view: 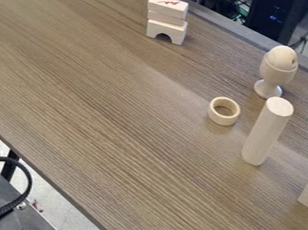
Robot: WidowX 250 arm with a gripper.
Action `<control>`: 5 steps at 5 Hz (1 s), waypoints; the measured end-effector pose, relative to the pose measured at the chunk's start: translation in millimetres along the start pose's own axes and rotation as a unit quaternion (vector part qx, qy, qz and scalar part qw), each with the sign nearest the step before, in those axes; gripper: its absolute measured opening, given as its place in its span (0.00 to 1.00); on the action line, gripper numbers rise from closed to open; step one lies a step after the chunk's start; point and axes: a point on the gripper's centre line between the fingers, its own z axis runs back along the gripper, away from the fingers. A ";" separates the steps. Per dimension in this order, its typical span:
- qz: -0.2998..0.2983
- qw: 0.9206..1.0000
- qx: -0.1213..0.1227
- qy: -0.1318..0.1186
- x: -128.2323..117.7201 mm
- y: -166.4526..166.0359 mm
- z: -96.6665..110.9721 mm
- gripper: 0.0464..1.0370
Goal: Move the cube to the left
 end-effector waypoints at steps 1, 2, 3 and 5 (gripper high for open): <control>0.002 1.000 0.017 0.018 0.5 1.5 -15.8 0.96; -0.006 1.000 0.013 0.009 3.9 1.0 -32.0 0.96; -0.004 1.000 0.025 -0.012 10.0 4.6 -33.0 0.96; -0.019 0.999 0.017 -0.046 14.6 1.6 -50.6 0.96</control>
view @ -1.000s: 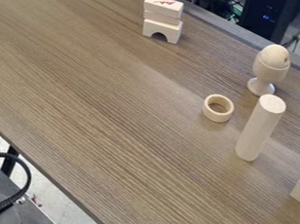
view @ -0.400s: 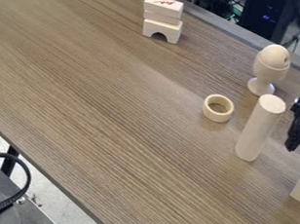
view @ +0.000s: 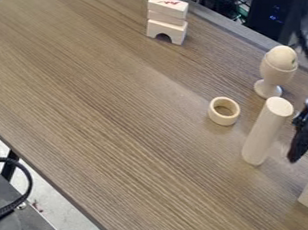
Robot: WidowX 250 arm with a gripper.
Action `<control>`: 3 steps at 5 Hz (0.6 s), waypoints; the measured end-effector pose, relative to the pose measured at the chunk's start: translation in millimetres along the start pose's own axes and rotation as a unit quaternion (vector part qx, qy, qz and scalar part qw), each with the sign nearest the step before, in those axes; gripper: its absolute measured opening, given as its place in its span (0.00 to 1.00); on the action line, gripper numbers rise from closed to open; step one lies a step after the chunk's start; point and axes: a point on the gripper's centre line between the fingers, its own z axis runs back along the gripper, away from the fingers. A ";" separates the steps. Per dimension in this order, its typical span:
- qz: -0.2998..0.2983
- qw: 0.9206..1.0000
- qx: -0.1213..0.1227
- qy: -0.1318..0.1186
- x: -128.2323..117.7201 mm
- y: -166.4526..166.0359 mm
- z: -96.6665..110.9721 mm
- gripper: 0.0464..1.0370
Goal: Move the cube to the left
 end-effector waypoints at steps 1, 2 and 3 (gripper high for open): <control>-0.031 0.999 -0.026 -0.012 0.7 -6.4 -11.2 0.96; -0.048 0.998 -0.041 -0.027 4.8 -10.4 -13.5 0.96; -0.057 0.997 -0.048 -0.036 7.7 -10.8 -14.5 0.96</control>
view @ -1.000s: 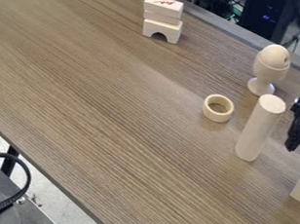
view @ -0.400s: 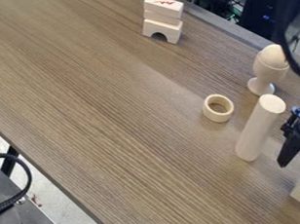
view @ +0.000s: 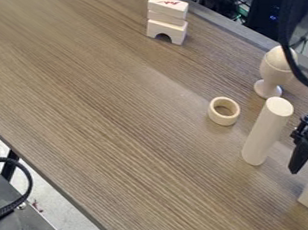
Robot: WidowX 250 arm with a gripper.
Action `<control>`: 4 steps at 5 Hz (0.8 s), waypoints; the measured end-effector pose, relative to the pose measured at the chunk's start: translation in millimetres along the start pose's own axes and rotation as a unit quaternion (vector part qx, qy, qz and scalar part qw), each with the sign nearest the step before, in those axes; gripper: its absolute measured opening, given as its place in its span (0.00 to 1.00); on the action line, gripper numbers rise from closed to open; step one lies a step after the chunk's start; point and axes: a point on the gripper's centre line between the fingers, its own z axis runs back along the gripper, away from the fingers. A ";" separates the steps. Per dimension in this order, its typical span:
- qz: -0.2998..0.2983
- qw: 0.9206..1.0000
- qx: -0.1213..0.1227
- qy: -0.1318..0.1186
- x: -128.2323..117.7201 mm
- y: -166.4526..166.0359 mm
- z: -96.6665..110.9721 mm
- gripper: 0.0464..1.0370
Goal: Move the cube to the left
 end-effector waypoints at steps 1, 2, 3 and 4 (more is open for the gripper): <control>-0.006 1.000 -0.006 -0.009 3.1 -1.5 0.0 0.96; -0.018 1.000 -0.010 -0.013 5.6 -1.5 -0.1 0.96; -0.024 1.000 -0.006 -0.005 8.4 -3.2 -8.9 0.96; -0.025 1.000 -0.008 -0.001 9.0 -4.0 -16.2 0.96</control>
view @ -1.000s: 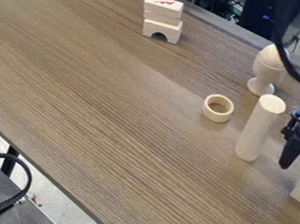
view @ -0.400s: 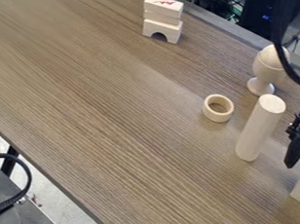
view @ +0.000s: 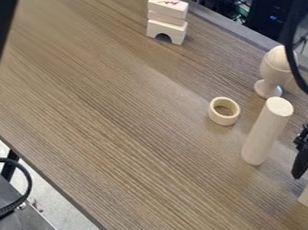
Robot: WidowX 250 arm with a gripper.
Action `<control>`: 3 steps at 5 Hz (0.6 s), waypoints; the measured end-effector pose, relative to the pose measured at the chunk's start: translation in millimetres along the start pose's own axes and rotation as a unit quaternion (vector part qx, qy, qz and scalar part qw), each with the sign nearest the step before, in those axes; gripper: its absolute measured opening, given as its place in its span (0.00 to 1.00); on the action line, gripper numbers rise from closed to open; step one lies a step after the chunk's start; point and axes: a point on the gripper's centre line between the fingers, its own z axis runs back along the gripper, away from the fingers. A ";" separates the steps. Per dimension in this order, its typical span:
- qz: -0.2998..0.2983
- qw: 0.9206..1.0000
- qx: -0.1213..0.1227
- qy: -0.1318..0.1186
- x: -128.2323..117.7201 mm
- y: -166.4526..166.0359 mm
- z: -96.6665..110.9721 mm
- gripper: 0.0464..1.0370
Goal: Move the cube to the left
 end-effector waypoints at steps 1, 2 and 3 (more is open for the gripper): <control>-0.002 1.000 -0.008 -0.003 2.8 -2.1 -7.9 0.93; -0.003 1.000 -0.001 -0.009 4.8 -0.2 -7.9 0.63; 0.001 1.000 0.005 -0.015 9.0 0.3 -3.3 0.54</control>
